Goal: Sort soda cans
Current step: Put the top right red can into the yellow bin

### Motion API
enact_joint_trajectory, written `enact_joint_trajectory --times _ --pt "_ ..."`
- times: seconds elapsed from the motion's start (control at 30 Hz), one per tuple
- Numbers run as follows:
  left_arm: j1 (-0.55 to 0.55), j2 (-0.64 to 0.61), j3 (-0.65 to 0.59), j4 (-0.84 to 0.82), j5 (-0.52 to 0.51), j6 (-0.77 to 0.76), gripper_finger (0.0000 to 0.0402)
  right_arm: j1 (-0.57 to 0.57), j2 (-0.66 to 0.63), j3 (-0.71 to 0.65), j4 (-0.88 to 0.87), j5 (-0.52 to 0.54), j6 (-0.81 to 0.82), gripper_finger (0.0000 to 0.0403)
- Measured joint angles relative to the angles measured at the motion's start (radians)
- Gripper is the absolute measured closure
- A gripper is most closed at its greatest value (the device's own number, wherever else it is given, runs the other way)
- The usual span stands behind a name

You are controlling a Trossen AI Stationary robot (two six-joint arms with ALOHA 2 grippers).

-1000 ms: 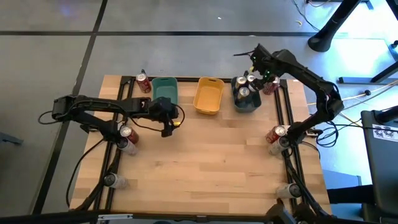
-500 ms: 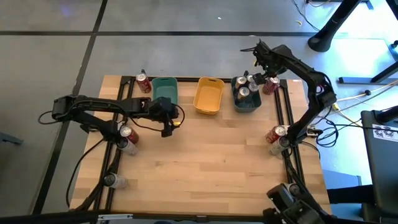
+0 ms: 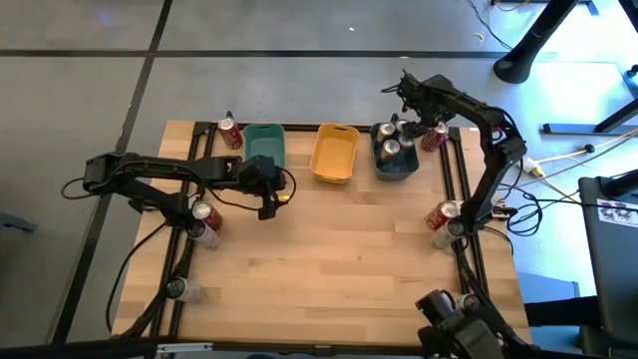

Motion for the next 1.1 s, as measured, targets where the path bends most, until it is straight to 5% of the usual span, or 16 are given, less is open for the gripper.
enact_joint_trajectory --times 0.33,1.1 --pt "0.000 0.000 0.000 0.001 0.000 -0.001 0.0096 0.000 0.029 0.005 -0.006 0.016 -0.005 0.0043" --pt "0.000 0.000 0.000 0.003 0.000 0.002 0.0096 0.000 0.002 0.000 -0.054 -0.182 -0.102 0.0043"
